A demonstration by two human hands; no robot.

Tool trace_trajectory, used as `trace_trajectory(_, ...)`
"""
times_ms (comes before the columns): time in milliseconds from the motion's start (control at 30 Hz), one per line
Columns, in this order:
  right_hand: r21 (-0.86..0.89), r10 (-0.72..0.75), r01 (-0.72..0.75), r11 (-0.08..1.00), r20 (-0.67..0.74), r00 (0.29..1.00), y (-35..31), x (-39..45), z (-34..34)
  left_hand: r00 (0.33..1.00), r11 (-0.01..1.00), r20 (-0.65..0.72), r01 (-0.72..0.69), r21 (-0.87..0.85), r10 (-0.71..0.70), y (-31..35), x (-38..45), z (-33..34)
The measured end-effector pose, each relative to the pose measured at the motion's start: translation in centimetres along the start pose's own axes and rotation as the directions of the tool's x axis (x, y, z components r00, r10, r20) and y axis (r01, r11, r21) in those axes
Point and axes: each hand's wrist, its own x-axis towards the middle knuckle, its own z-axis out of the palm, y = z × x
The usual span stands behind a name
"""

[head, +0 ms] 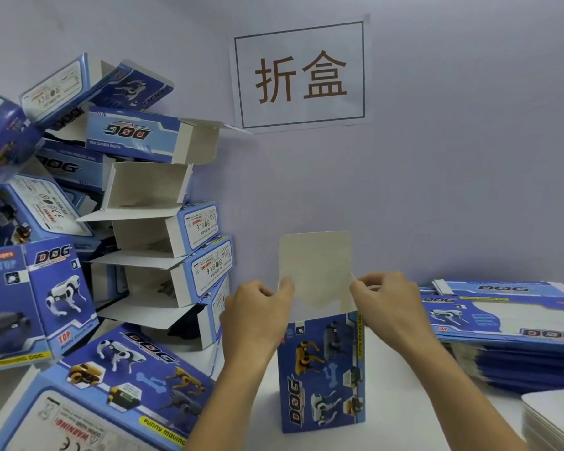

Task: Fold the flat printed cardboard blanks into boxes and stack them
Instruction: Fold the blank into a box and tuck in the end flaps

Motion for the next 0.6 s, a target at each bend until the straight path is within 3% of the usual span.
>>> trace_trajectory(100, 0.007, 0.010, -0.010, 1.000, -0.008, 1.000, -0.5, -0.2, 0.3, 1.000, 0.997, -0.002, -0.012, 0.082, 0.012, 0.0, 0.0, 0.0)
trace_trajectory(233, 0.139, 0.096, -0.096, 0.986, 0.008, 0.995, 0.0, -0.1, 0.5, 0.992, 0.990, -0.019, 0.121, -0.069, -0.123, -0.5, 0.4, 0.0)
trace_trajectory(300, 0.209, 0.141, -0.142, 0.968, 0.018, 0.990, 0.4, 0.1, 0.6, 0.959, 0.917, 0.059, 0.284, -0.279, -0.279, -0.9, 0.9, -0.1)
trace_trajectory(367, 0.252, 0.165, -0.167, 0.953, 0.030, 0.986, 0.5, 0.2, 0.6, 0.899, 0.780, 0.181, 0.436, -0.448, -0.398, -1.2, 1.2, -0.5)
trace_trajectory(467, 0.262, 0.166, -0.171, 0.950, 0.040, 0.985, 0.5, 0.3, 0.5, 0.836, 0.694, 0.361, 0.545, -0.470, -0.412, -1.6, 1.7, -1.1)
trace_trajectory(600, 0.333, 0.185, -0.220, 0.917, 0.132, 0.974, 0.6, 0.4, 0.1, 0.791, 0.651, 0.417, 0.607, -0.456, -0.447, -1.8, 1.9, -1.4)
